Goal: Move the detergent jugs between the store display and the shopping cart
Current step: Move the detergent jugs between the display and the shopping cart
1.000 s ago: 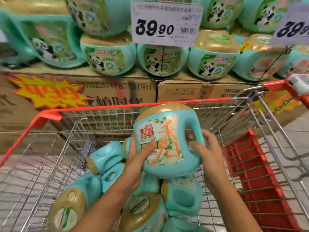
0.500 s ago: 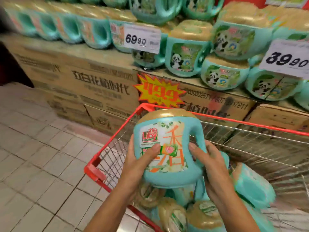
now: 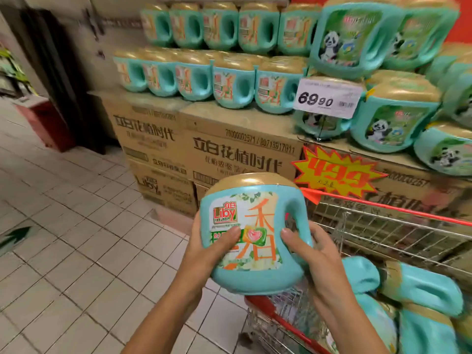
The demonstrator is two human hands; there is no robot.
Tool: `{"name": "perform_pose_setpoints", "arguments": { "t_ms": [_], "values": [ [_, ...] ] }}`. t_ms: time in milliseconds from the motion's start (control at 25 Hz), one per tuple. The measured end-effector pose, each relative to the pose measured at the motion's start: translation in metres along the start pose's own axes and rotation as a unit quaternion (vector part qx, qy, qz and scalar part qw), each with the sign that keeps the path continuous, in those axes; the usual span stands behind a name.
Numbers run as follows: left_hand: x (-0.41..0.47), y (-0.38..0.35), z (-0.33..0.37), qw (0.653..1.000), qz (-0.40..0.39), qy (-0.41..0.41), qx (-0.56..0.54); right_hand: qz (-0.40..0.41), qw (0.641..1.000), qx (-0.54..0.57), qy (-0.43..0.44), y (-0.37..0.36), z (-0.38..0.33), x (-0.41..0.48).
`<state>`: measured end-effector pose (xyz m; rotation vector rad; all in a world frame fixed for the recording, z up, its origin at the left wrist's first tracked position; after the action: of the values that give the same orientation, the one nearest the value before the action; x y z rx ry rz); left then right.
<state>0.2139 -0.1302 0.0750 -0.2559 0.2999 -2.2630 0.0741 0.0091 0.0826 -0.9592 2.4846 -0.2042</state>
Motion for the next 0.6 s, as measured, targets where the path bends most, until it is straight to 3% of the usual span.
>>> {"name": "perform_pose_setpoints", "arguments": {
  "t_ms": [360, 600],
  "values": [
    [0.124, 0.068, 0.006, 0.999, -0.035, -0.029, 0.001, -0.01, 0.999, 0.027, 0.032, -0.08, -0.015, 0.113],
    [0.24, 0.082, 0.022, 0.996, -0.074, -0.047, 0.017, 0.016, 0.994, -0.027, 0.1, -0.113, -0.061, 0.197]
  ]
}}
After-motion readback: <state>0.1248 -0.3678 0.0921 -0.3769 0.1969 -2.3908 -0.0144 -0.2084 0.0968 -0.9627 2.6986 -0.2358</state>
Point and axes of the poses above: each hand's wrist, its own x-axis towards the middle knuckle, its own y-axis out of the back of the hand, z = x × y, the point moved 6 cm from there along x, towards the middle knuckle, and after that the axes turned 12 degrees about -y, right-handed, at the moved point
